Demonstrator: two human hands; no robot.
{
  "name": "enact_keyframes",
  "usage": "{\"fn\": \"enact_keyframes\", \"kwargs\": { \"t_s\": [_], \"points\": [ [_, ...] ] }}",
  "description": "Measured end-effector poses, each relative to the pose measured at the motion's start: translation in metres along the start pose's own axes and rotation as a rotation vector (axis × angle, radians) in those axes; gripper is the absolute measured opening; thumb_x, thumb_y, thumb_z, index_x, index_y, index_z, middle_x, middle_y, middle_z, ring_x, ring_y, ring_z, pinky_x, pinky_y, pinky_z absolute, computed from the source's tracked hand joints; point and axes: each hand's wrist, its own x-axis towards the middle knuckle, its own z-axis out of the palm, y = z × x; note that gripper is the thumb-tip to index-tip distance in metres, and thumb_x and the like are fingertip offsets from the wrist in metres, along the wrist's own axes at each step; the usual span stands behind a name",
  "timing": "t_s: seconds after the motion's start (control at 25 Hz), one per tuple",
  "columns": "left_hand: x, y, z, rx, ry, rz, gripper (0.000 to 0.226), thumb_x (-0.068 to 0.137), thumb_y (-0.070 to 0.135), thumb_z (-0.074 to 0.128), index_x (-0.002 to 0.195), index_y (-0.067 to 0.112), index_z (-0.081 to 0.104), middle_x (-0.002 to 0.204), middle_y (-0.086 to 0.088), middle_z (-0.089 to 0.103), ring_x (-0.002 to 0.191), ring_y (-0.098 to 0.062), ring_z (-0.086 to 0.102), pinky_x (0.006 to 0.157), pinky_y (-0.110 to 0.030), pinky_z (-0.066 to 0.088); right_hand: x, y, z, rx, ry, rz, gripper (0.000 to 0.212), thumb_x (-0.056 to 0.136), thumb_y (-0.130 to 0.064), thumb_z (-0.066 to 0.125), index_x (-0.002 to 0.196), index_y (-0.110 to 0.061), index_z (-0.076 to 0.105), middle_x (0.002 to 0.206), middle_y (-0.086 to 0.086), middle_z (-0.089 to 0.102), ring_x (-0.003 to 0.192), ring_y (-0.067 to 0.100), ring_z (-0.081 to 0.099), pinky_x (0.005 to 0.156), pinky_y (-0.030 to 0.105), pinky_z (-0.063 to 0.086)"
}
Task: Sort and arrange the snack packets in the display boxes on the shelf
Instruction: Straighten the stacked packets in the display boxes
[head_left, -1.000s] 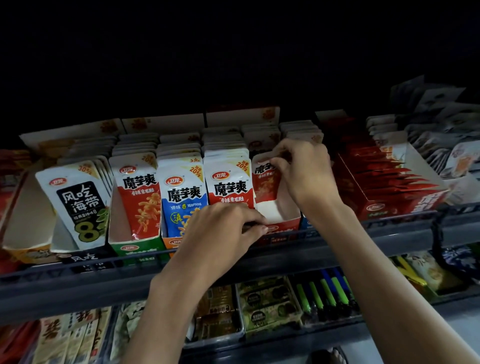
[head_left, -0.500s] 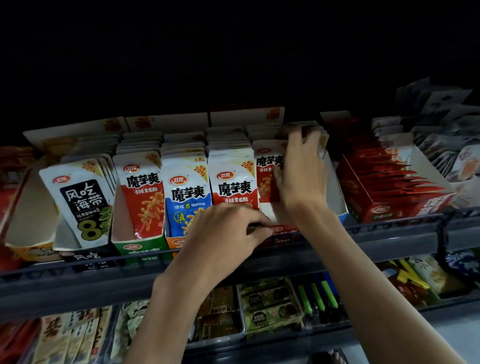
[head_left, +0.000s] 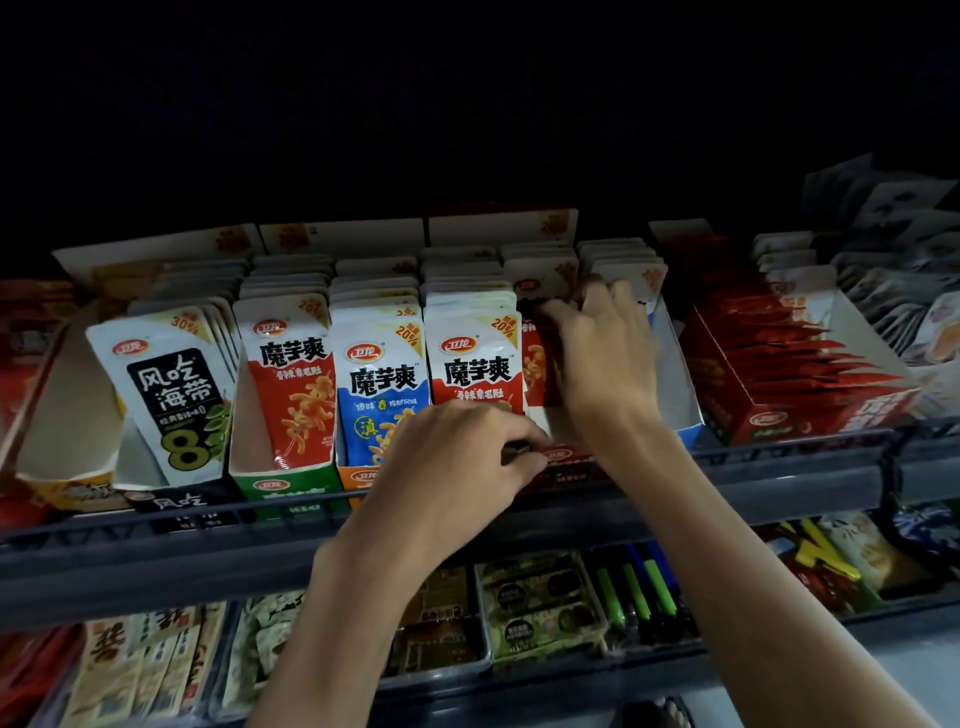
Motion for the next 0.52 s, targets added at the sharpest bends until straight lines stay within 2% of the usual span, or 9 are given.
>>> {"fn": "enact_keyframes", "kwargs": {
  "t_s": [0.16,0.36,0.52],
  "points": [
    [0.0,0.0,-0.001,-0.003,0.004,-0.001,0.025,0.088,0.051,0.058,0.11,0.044,0.067,0.11,0.021,0.069,0.1,-0.005,0.061,0.092,-0.038,0.048,0.002,0.0,-0.004,-0.027,-0.018,-0.015,0.033,0.096,-0.023,0.058,0.129,-0.023,0.06,0.119,0.008,0.054,0.116,0.027,0.04,0.092,0.034,0.032],
    [-0.001,0.001,-0.002,-0.01,0.006,0.021,0.027,0.088,0.051,0.059,0.112,0.042,0.067,0.111,0.021,0.068,0.1,-0.004,0.061,0.092,-0.037,0.048,-0.001,0.002,-0.01,0.037,-0.025,-0.008,0.034,0.091,-0.012,0.062,0.124,-0.018,0.067,0.118,0.01,0.056,0.118,0.028,0.04,0.092,0.034,0.032],
    [-0.004,0.001,-0.003,-0.049,0.036,0.045,0.025,0.089,0.047,0.061,0.112,0.04,0.067,0.109,0.02,0.069,0.097,-0.003,0.061,0.09,-0.036,0.05,-0.004,0.004,-0.017,0.059,-0.058,-0.026,0.027,0.092,-0.013,0.06,0.117,-0.019,0.07,0.117,0.005,0.056,0.116,0.026,0.039,0.092,0.034,0.034]
  ]
}}
